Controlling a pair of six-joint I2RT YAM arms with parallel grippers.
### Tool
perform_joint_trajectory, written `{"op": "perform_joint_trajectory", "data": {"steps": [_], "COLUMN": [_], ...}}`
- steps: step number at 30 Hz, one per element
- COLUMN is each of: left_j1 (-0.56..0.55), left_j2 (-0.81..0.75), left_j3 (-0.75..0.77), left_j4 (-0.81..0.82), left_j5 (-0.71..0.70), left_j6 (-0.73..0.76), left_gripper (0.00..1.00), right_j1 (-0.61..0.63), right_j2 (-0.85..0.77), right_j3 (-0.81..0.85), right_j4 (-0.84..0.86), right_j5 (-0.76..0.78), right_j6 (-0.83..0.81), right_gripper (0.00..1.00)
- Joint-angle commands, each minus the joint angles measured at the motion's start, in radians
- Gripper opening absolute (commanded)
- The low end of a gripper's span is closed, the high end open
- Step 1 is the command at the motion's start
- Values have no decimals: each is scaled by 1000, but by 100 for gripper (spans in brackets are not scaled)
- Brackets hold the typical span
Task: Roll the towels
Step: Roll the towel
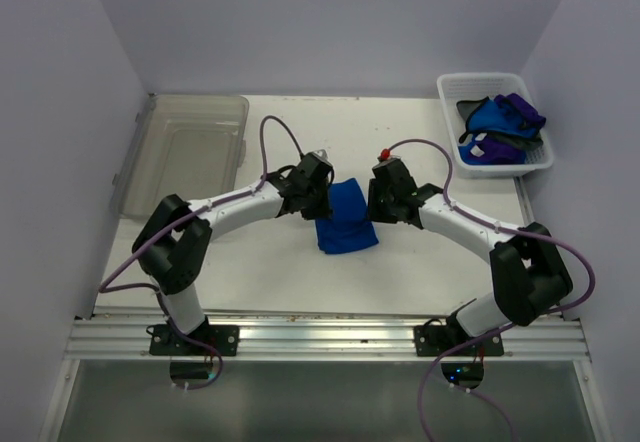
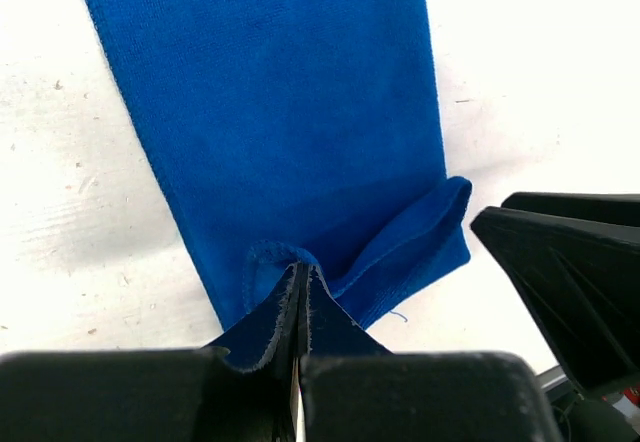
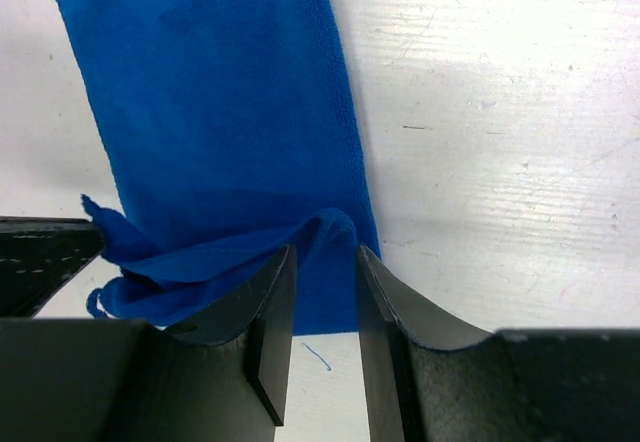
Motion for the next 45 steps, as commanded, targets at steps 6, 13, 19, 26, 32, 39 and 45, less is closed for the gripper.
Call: {"op": "perform_joint_trajectory", "data": {"steps": [6,13,19,26,32,39,45], "left_j1": [7,8,8,10,7,-38,-90], "left_j2": [-50,29,42,-32,-117,-196,-193], "left_j3": [-14,38,47,41,4,-116,-151], "left_j4": [-40,-105,-123,-124,-132,-125,-86], "left_j5": [-8,-14,-17,-58,-54,-37,9], "left_j6": [-29,-32,-35,-35,-50,-75,-78], "left_gripper": [0,0,8,32,32,14,12], "right_j1": [-4,-5,18,45,94,131,133], "right_j2": [34,67,-17,-186,-107,-13,85], "right_j3": [64,73,1,-152,-140,-85,1], "right_j4": [-19,-16,19,73,76,106,100], "right_j5": [-52,-89,-77,-26,-49,-75,-43], "right_j6": [-62,-70,-32,25,5,2,2], "right_gripper": [38,33,35,39,8,4,3]}}
